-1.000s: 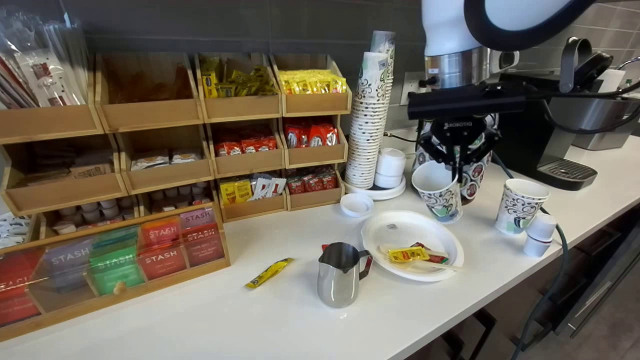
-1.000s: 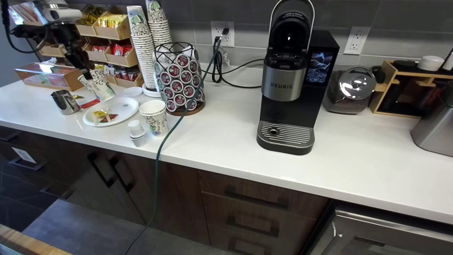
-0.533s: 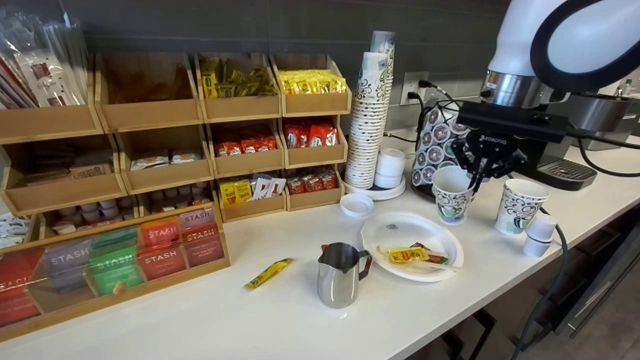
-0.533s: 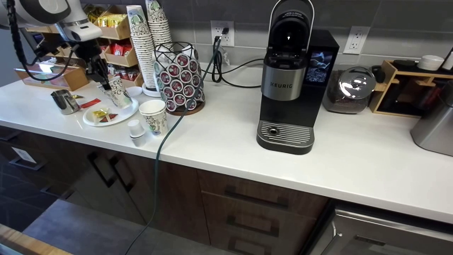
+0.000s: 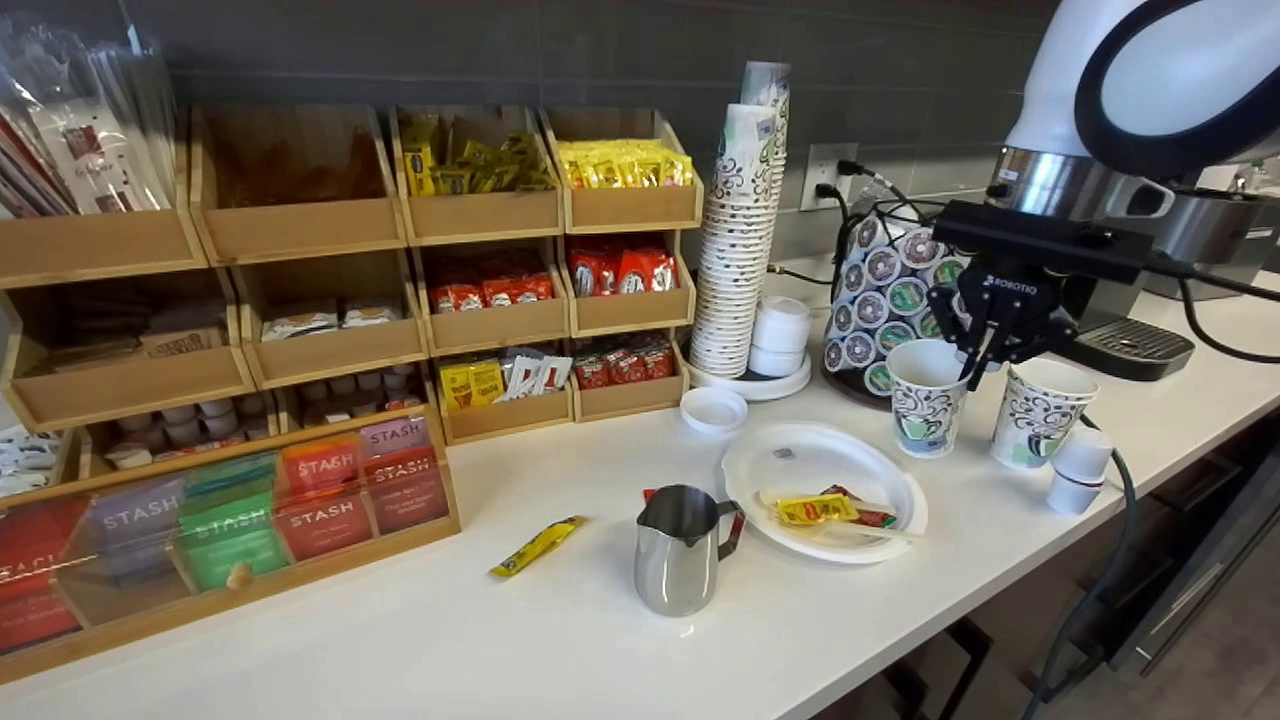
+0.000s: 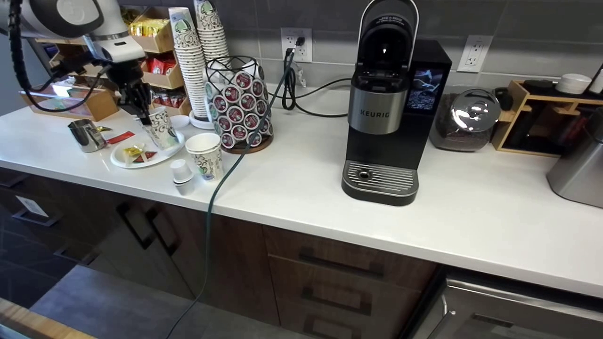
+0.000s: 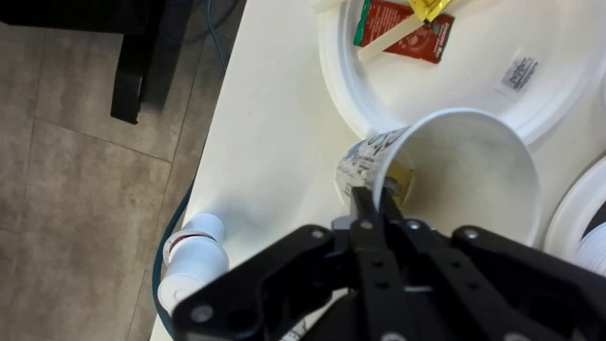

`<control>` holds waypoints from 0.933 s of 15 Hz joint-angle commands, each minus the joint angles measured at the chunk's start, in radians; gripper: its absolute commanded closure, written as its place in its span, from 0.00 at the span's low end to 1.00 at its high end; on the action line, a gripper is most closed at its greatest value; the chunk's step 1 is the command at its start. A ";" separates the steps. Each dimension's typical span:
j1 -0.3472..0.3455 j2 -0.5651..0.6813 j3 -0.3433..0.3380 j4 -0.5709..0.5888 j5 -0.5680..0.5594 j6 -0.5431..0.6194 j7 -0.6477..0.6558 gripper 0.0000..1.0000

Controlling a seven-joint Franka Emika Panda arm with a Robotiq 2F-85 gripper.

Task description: Empty the cup onto the plate

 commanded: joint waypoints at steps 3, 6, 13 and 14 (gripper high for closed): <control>-0.063 0.030 -0.043 -0.051 0.253 0.086 -0.086 0.99; -0.077 0.048 -0.050 -0.063 0.335 0.119 -0.128 0.99; -0.066 -0.031 -0.068 -0.143 0.289 0.154 -0.079 0.41; -0.064 -0.097 -0.071 -0.201 0.264 0.197 -0.070 0.32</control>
